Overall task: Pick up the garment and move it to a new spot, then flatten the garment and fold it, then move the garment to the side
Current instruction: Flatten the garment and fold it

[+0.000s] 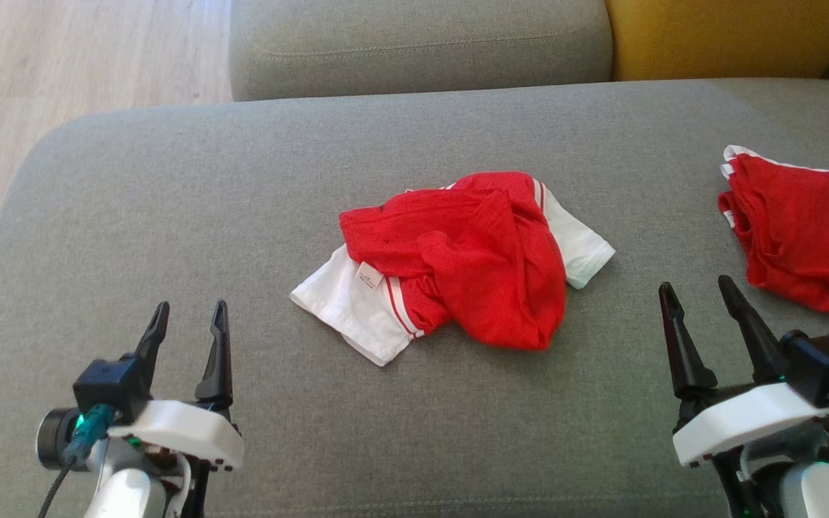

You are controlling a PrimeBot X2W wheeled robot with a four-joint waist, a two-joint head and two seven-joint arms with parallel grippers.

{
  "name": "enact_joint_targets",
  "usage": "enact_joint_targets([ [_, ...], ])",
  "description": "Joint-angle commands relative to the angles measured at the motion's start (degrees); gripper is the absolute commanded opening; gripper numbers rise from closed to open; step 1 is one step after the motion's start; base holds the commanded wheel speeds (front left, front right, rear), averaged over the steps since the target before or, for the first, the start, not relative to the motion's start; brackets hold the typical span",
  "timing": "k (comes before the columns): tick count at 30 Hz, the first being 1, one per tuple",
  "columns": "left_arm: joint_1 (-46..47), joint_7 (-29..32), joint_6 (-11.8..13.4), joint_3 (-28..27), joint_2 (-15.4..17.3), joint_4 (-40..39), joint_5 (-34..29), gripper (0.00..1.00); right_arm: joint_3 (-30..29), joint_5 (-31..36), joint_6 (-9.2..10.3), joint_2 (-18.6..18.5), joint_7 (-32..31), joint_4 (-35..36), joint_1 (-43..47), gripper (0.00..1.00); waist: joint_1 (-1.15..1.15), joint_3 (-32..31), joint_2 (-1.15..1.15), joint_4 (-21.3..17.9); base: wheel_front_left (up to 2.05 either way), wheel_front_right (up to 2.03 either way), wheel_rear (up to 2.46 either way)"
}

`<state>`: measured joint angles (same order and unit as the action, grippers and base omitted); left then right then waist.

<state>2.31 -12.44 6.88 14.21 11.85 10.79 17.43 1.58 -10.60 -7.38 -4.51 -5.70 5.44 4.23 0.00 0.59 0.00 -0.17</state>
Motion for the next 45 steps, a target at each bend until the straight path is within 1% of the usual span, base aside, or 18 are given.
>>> enact_joint_targets([
  [1, 1.7, -0.1, 0.3, -1.8, 1.4, -2.0, 0.6, 1.00, 1.3, -0.3, -0.11, -0.6, 0.0, 2.0, -1.6, 1.00, 0.00, 0.1, 0.00, 0.1, 0.00, 0.00, 0.00],
  [8, 3.5, -0.2, 0.0, -1.0, 1.2, -2.2, 0.6, 1.00, 0.1, -1.0, -0.11, -0.6, 0.5, 1.1, -3.1, 1.00, 0.00, 2.1, 0.00, 1.6, 0.00, 0.00, 0.00],
  [13, 6.8, -0.6, -0.8, -0.1, 0.6, -2.6, 0.4, 1.00, 1.6, -3.1, -0.11, -2.6, -0.5, -0.8, -7.5, 1.00, 0.00, 6.3, 0.00, 4.2, 0.00, 0.00, 0.00],
  [14, 6.8, -0.6, -0.8, -0.1, 0.6, -2.6, 0.4, 1.00, 1.6, -3.1, -0.11, -2.6, -0.5, -0.8, -7.5, 1.00, 0.00, 6.3, 0.00, 4.2, 0.00, 0.00, 0.00],
  [18, 9.5, -1.1, -1.3, 0.9, -0.2, -2.4, -0.1, 1.00, 5.3, -5.6, -0.11, -6.5, -3.1, -3.7, -13.3, 1.00, 0.00, 9.8, 0.00, 6.5, 0.00, 0.00, 0.00],
  [22, 12.0, -1.7, -2.0, 1.7, -1.2, -1.4, -0.4, 1.00, 10.3, -8.3, -0.11, -11.0, -7.3, -7.2, -19.7, 1.00, 0.00, 12.5, 0.00, 8.7, 0.00, 0.00, 0.00],
  [26, 13.9, -2.1, -2.7, 2.4, -2.4, -0.1, -0.7, 1.00, 14.6, -11.1, -0.11, -14.7, -11.2, -10.5, -25.5, 1.00, 0.00, 14.3, 0.00, 10.7, 0.00, 0.00, 0.00],
  [30, 15.2, -2.4, -3.2, 2.7, -3.3, 1.0, -1.0, 1.00, 18.1, -13.6, -0.11, -17.0, -14.0, -13.5, -29.5, 1.00, 0.00, 15.4, 0.00, 11.8, 0.00, 0.00, 0.00],
  [34, 15.9, -2.5, -3.3, 2.1, -3.9, 1.5, -1.0, 1.00, 20.5, -15.1, -0.11, -18.0, -14.3, -16.3, -32.7, 1.00, 0.00, 16.1, 0.00, 12.0, 0.00, 0.00, 0.00],
  [35, 16.0, -2.5, -3.4, 1.9, -4.0, 1.5, -1.1, 1.00, 21.0, -15.5, -0.11, -18.1, -14.2, -16.9, -33.3, 0.93, 0.00, 16.3, 0.00, 12.0, 0.00, 0.00, 0.00],
  [36, 16.2, -2.5, -3.4, 1.6, -4.1, 1.3, -1.2, 1.00, 21.4, -15.8, -0.11, -18.1, -14.0, -17.5, -33.8, 0.39, 0.00, 16.5, 0.00, 11.9, 0.00, 0.00, 0.00],
  [37, 16.3, -2.5, -3.4, 1.4, -4.2, 1.2, -1.3, 1.00, 21.8, -16.0, -0.11, -18.2, -13.6, -18.0, -34.3, 0.17, 0.00, 16.6, 0.00, 11.9, 0.00, 0.00, 0.00],
  [38, 16.3, -2.5, -3.5, 1.2, -4.2, 1.0, -1.5, 1.00, 22.2, -16.5, -0.11, -18.1, -13.0, -18.3, -34.6, 0.00, 0.00, 16.7, 0.00, 11.8, 0.00, 0.00, 0.00],
  [42, 16.2, -2.5, -3.8, 0.4, -4.4, 0.6, -1.9, 1.00, 23.6, -17.8, -0.11, -18.3, -9.3, -18.0, -35.0, 0.00, 0.00, 16.9, 0.00, 11.1, 0.00, 0.00, 0.00],
  [45, 16.0, -2.5, -4.0, -0.5, -4.4, 0.3, -2.3, 1.00, 22.3, -17.9, -0.11, -18.0, -5.6, -16.6, -34.4, 0.00, 0.00, 16.6, 0.00, 10.2, 0.00, 0.00, 0.00],
])
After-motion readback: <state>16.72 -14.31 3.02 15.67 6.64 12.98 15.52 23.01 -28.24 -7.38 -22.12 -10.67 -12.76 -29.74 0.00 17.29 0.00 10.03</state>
